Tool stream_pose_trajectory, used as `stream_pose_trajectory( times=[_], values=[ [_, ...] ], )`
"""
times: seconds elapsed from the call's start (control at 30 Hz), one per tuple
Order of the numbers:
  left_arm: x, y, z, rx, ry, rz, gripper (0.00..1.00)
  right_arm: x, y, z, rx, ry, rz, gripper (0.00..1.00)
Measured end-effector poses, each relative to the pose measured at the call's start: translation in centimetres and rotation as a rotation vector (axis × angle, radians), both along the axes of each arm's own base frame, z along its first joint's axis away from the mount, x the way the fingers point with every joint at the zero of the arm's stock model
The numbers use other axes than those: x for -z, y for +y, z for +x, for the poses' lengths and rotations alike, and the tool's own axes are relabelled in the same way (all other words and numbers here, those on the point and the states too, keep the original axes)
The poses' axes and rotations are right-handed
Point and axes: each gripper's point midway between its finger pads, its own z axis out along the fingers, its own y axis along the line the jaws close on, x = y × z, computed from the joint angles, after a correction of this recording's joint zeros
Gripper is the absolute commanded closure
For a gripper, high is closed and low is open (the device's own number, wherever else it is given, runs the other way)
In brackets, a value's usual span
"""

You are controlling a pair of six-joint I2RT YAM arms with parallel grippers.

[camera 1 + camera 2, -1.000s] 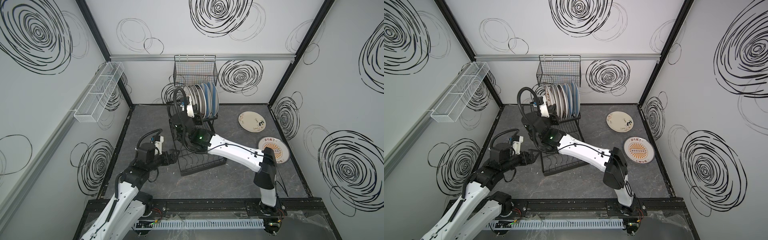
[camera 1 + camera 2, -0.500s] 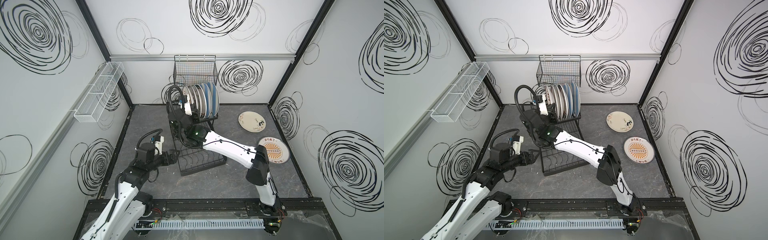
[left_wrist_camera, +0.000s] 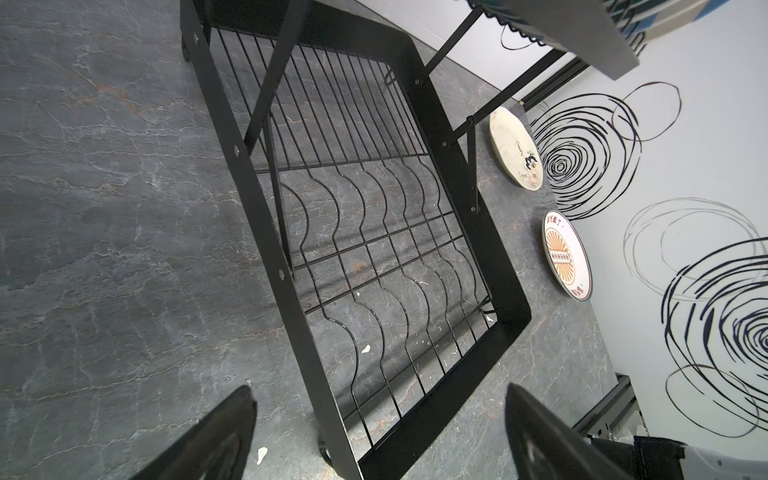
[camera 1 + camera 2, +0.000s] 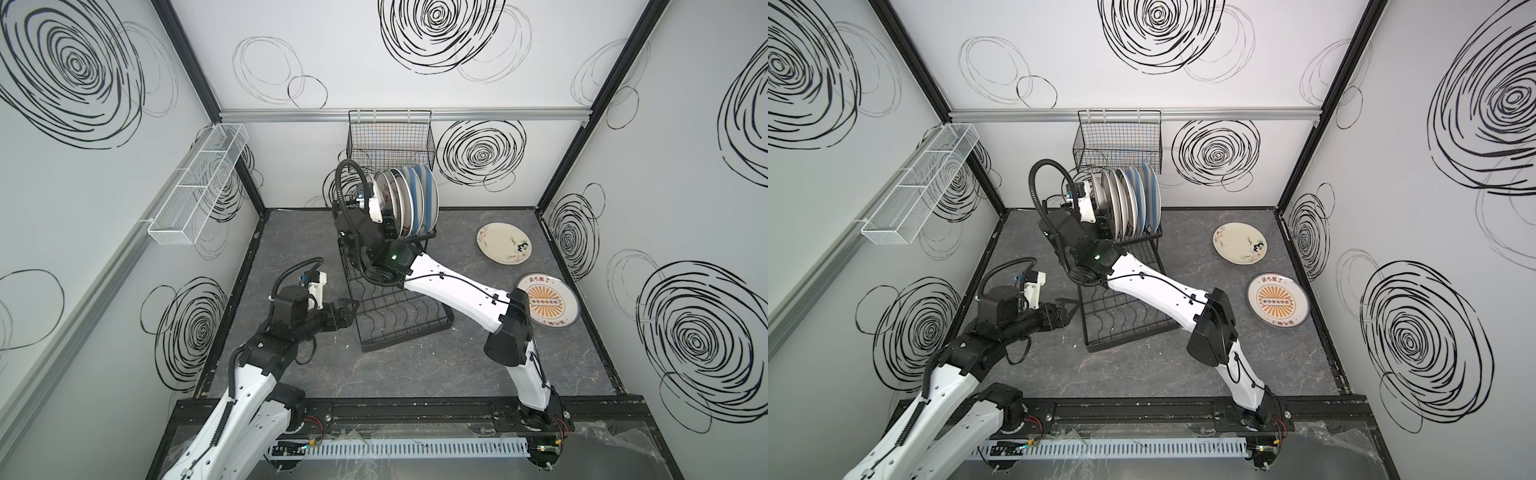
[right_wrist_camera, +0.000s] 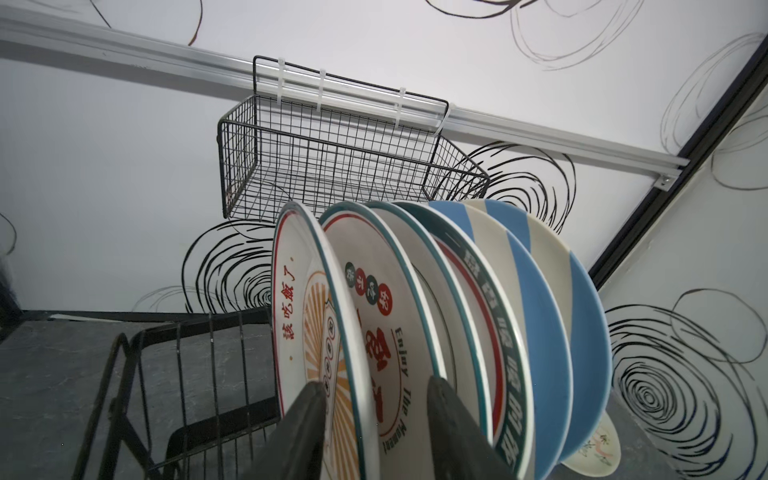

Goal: Load the plates into the dish rack
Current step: 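Open the right gripper and withdraw it toward the remaining plates on the table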

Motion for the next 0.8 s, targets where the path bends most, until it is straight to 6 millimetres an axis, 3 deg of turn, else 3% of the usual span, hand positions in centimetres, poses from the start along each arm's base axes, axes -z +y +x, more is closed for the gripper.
stream_pose_trajectory(
  times=[0.23,0.3,0.37,0.5,0.6,0.7,0.8],
  values=[
    [-1.8,0.4,0.1,-0.015,-0.028,0.019,0.04,-3.3,-0.5,-1.6,-0.078,0.015,0.034,0.34],
    [-2.3,0.5,0.0,-0.015,-0.046,0.019,0.04,-4.6,-1.8,-2.6,-0.1,0.02,0.058,0.33],
    [-2.5,0.5,-0.3,-0.014,-0.053,0.023,0.04,-6.0,-4.3,-4.4,-0.119,0.027,0.08,0.32],
    [-2.9,-0.5,-1.6,0.024,-0.066,0.013,0.04,-8.1,-12.1,-8.5,-0.116,0.02,0.171,0.3],
    [-3.3,-2.0,-3.1,0.077,-0.083,-0.004,0.04,-7.5,-20.0,-10.6,-0.049,0.01,0.279,0.29],
    [-3.3,-3.8,-4.8,0.135,-0.091,-0.019,0.04,-3.2,-27.8,-11.2,0.079,0.034,0.336,0.26],
    [-2.3,-5.7,-6.1,0.192,-0.081,-0.014,0.04,3.7,-34.4,-11.3,0.24,0.127,0.343,0.21]
  ],
)
